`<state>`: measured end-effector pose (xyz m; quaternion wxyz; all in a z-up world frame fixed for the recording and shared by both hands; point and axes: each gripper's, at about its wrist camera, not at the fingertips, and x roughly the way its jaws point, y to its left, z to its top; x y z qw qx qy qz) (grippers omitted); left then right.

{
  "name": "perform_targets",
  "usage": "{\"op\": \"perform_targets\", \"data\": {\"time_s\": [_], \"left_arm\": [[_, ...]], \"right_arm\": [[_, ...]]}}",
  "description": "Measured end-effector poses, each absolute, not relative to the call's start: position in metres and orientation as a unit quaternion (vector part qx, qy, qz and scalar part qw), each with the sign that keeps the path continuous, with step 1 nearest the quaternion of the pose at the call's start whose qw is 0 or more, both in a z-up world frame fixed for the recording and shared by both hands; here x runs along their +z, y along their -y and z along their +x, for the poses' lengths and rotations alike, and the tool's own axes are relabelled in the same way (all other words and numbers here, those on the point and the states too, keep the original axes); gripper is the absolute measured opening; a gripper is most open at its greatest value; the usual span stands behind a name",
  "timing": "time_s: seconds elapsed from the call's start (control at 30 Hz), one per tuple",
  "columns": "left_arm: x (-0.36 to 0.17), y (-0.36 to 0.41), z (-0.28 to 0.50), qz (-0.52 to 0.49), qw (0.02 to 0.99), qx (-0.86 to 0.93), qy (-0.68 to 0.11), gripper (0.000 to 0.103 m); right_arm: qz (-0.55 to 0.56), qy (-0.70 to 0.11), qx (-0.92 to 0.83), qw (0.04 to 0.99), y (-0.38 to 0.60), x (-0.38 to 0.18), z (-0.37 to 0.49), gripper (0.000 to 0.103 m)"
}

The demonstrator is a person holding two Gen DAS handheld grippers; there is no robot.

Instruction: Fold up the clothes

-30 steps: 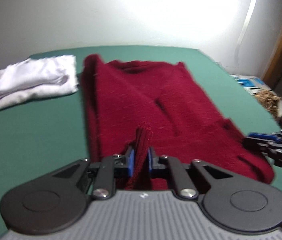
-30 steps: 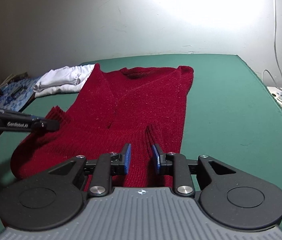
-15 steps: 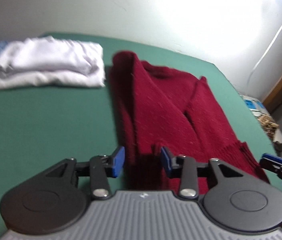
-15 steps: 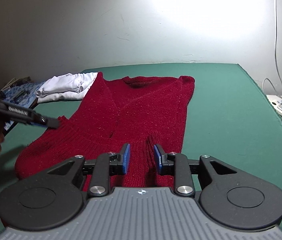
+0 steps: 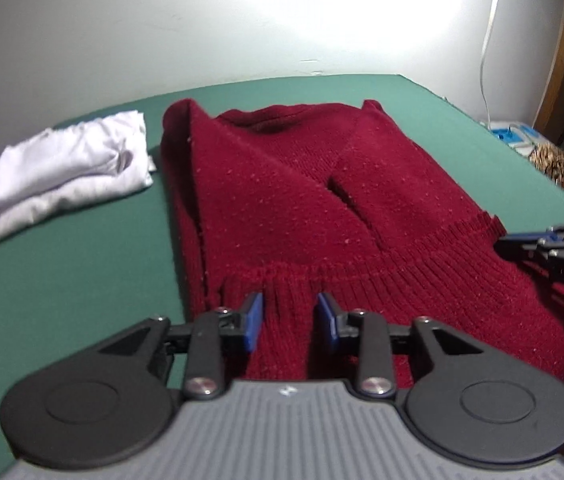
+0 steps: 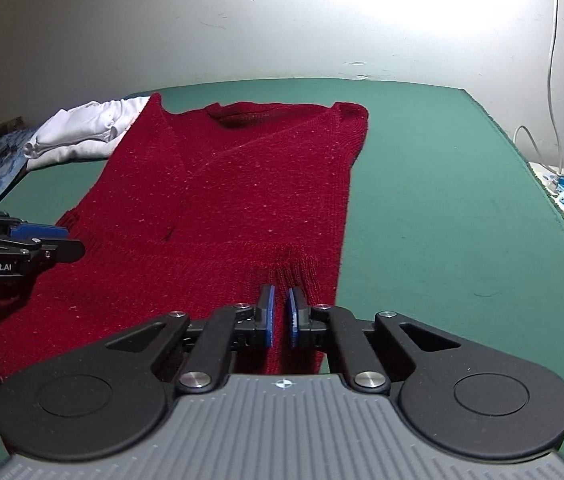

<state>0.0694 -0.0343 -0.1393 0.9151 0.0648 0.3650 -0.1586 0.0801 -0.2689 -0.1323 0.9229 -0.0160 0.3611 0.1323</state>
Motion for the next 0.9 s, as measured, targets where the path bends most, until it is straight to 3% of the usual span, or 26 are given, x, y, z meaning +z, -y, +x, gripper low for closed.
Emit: {"op": "perform_targets", "data": {"time_s": [0.1, 0.2, 0.3, 0.37, 0.4, 0.47, 0.53, 0.67, 0.77, 0.9], "left_arm": [[-0.129, 0.031, 0.065, 0.057, 0.918, -0.163, -0.357, 0.031], [-0.123, 0.025, 0.059, 0.041, 0.922, -0.157, -0.352, 0.044], [-0.134, 0.023, 0.059, 0.046, 0.918, -0.150, -0.365, 0.047], [-0.140, 0.024, 0.062, 0.056, 0.917, -0.143, -0.367, 0.061], [-0.143, 0.025, 0.063, 0.061, 0.917, -0.140, -0.369, 0.061], [-0.131, 0.020, 0.060, 0.049, 0.918, -0.145, -0.366, 0.048], [-0.117, 0.017, 0.049, 0.046, 0.923, -0.151, -0.350, 0.045], [-0.100, 0.015, 0.017, 0.041, 0.925, -0.178, -0.335, 0.047], [-0.115, 0.022, 0.003, 0.049, 0.914, -0.192, -0.354, 0.051], [-0.140, 0.021, 0.003, 0.049, 0.912, -0.179, -0.365, 0.055]], "right_arm": [[0.001, -0.354, 0.137, 0.925, 0.267, -0.125, 0.075, 0.006], [0.004, -0.353, 0.152, 0.923, 0.267, -0.123, 0.068, 0.007], [-0.002, -0.366, 0.159, 0.917, 0.265, -0.128, 0.066, 0.008], [0.001, -0.362, 0.156, 0.919, 0.268, -0.130, 0.071, 0.007], [0.004, -0.363, 0.149, 0.920, 0.269, -0.128, 0.073, 0.007], [0.016, -0.365, 0.132, 0.921, 0.275, -0.117, 0.071, 0.007], [0.016, -0.353, 0.150, 0.923, 0.282, -0.103, 0.054, 0.011], [0.010, -0.365, 0.210, 0.907, 0.284, -0.094, 0.016, 0.014], [-0.033, -0.386, 0.204, 0.899, 0.278, -0.107, -0.005, 0.013], [0.001, -0.397, 0.161, 0.903, 0.286, -0.120, -0.002, 0.014]]}}
